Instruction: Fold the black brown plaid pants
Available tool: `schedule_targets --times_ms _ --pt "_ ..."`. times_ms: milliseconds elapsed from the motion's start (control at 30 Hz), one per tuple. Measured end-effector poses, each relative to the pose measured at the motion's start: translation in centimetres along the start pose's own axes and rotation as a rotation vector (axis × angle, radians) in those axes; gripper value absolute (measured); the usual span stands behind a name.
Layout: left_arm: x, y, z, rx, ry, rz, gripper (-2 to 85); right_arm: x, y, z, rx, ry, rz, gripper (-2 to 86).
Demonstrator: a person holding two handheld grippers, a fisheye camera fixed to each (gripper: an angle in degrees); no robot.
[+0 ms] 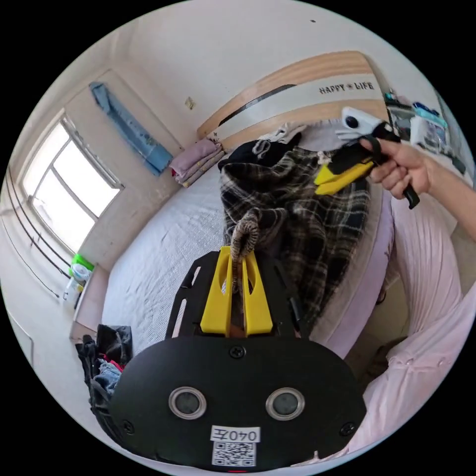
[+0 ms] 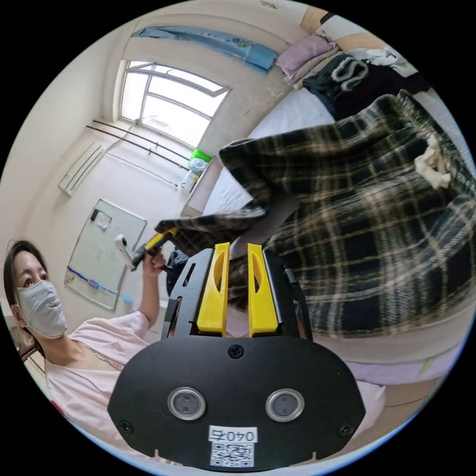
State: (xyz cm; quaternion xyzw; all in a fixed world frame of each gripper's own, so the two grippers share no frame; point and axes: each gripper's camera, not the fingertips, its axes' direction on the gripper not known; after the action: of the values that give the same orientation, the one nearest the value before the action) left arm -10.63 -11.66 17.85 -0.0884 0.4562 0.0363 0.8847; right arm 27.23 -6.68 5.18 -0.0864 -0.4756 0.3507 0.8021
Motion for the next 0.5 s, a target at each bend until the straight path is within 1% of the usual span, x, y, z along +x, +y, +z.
schedule_targets --times_ms 33,100,133,167,200,233,267,300,333,367,400,467,500 --pt "-3.2 -1.2 -0.6 -0.001 0.025 -0.051 -1.3 0.0 -0.5 -0.4 0.015 0.072 0.001 6.2" --pt "-16.0 -5.0 -4.0 0.044 0.065 -0.253 -1.3 -0.4 -1.5 -0.8 0.034 0.185 -0.011 6.2" --pt "-19.2 -5.6 -5.0 0.068 0.073 -0.309 -1.3 -0.9 -2.4 -1.0 0.045 0.275 -0.029 6.3" --pt "-25.4 -6.3 -6.7 0.119 0.104 -0.413 -1.3 -1.3 -3.4 -0.9 0.054 0.383 -0.053 6.8" --pt "-31.4 -6.4 -7.7 0.150 0.144 -0.513 -1.4 -1.5 -4.0 -0.9 0.060 0.439 -0.064 7.1" --pt "-34.3 -6.3 -7.9 0.160 0.158 -0.556 -1.4 -1.8 -5.2 -0.5 0.067 0.551 -0.086 8.0" --pt "-39.3 -6.0 -7.1 0.132 0.203 -0.613 -1.4 -1.9 -6.5 0.0 0.064 0.658 -0.101 8.9" --pt "-43.4 -5.3 -5.4 0.080 0.158 -0.703 -1.4 -1.8 -7.1 0.3 0.063 0.709 -0.101 9.2" --pt "-45.1 -5.0 -4.2 0.036 0.111 -0.734 -1.4 -1.5 -8.5 0.8 0.067 0.800 -0.092 9.7" --pt "-47.9 -4.4 -1.0 -0.095 0.012 -0.777 -1.4 -1.3 -9.9 1.3 0.069 0.870 -0.099 9.9" --pt "-49.8 -3.4 2.5 -0.216 -0.052 -0.810 -1.4 -1.1 -10.6 1.5 0.074 0.901 -0.102 10.0" --pt "-51.4 -1.3 7.2 -0.293 -0.057 -0.848 -1.4 0.3 -13.9 2.1 0.059 0.951 -0.086 10.5" --pt "-51.8 0.1 10.0 -0.307 -0.018 -0.871 -1.4 0.7 -14.7 2.2 0.052 0.942 -0.074 10.7"
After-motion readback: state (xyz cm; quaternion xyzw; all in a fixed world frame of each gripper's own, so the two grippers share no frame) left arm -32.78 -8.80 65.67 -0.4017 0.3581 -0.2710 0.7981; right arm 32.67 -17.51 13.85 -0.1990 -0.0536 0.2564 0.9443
